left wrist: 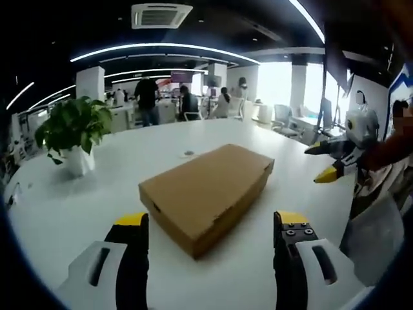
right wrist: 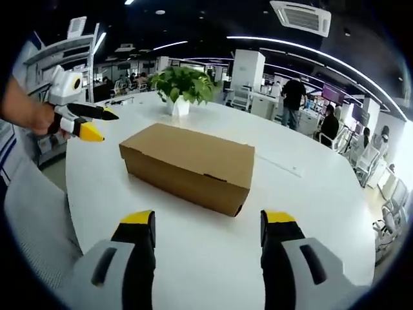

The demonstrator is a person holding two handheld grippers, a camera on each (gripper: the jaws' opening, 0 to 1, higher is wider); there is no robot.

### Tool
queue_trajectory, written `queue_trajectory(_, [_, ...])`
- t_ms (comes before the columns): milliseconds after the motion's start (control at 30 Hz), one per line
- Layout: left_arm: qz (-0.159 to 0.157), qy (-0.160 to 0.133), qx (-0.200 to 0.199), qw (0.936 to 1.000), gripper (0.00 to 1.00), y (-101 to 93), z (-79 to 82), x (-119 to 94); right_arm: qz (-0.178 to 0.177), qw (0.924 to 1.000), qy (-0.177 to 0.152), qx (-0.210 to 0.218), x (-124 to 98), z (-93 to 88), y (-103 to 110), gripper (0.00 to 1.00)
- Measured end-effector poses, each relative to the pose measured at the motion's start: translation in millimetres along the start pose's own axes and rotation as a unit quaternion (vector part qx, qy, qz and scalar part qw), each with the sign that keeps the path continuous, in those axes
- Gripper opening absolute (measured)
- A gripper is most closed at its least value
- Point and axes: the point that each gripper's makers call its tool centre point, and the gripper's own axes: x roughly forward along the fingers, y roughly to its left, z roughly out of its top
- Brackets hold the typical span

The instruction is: Operate the shoe box by opening the lid, removing the specified soft item, and placing it in the target area until the item is outside and the box remains undamaged.

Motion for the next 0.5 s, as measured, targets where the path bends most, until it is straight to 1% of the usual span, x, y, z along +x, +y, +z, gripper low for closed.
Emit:
queue_trajectory(133, [-0.001, 0.014, -0.004, 0.9999, 0.79, 5.9, -4.1, 15, 0.003, 1.0000, 0.007, 0.001, 21, -0.1, -12, 0.61])
queue_trajectory(200, [0.001, 0.021, 0.000, 0.9998, 0.78, 8.2, -6.5, 21, 0.005, 0.9999, 0.013, -0.001, 32, -1.2, -18, 0.61])
queue_trajectory(333, [0.001, 0.030, 0.005, 0.9995, 0.75, 9.7, -9.0, 30, 0.005, 0.9999, 0.016, 0.000, 50, 0.3, -31, 0.61])
queue_trajectory(400, [0.001, 0.036, 0.004, 0.9993, 0.72, 11.3, -12.4, 35, 0.008, 0.9998, 0.018, 0.000, 58, -0.9, -34, 0.60])
queue_trajectory(500, [0.004, 0.054, 0.001, 0.9985, 0.69, 11.4, -20.3, 41, 0.016, 0.9995, 0.027, -0.004, 68, -6.7, -36, 0.59])
